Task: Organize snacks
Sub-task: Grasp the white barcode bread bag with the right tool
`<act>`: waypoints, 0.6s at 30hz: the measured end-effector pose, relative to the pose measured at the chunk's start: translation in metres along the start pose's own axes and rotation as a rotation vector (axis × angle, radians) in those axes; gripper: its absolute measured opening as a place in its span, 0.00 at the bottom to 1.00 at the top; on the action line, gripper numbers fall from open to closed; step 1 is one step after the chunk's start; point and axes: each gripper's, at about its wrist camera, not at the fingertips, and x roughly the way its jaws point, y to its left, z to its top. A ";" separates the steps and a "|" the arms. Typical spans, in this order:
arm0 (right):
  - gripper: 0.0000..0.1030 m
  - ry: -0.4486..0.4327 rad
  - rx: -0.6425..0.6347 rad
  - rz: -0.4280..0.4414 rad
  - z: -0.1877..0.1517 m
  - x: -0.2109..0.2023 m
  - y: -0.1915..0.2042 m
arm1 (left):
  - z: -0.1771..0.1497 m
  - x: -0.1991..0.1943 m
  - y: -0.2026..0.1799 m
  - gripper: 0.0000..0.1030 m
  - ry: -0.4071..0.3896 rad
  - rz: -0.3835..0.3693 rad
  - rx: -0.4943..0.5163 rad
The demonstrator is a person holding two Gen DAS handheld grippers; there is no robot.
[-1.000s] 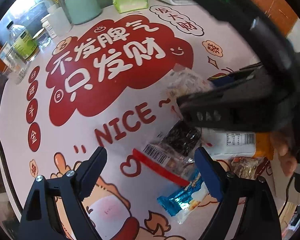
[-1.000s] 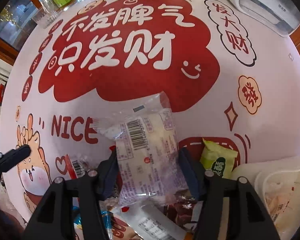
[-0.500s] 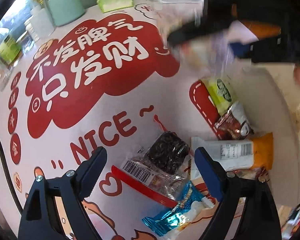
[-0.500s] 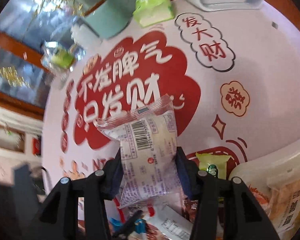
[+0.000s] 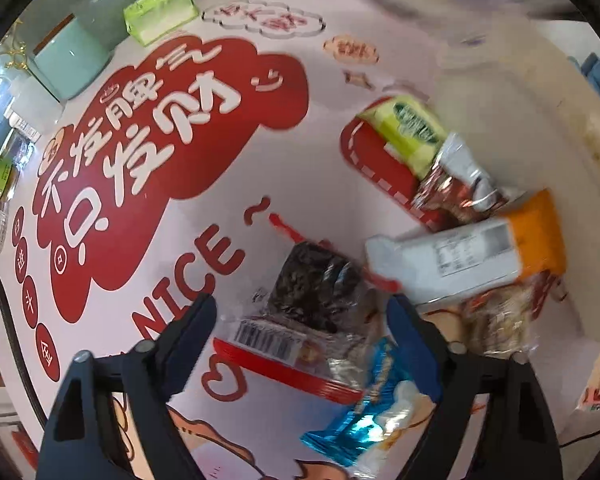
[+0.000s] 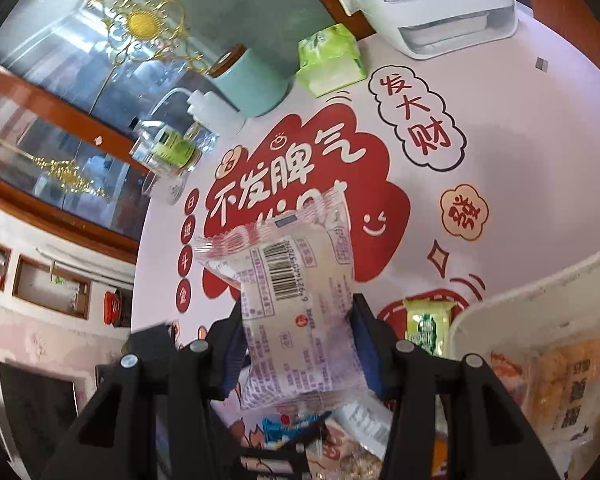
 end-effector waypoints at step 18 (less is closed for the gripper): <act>0.47 -0.004 0.001 -0.035 -0.052 -0.020 -0.020 | -0.005 0.007 0.024 0.01 -0.057 -0.062 -0.234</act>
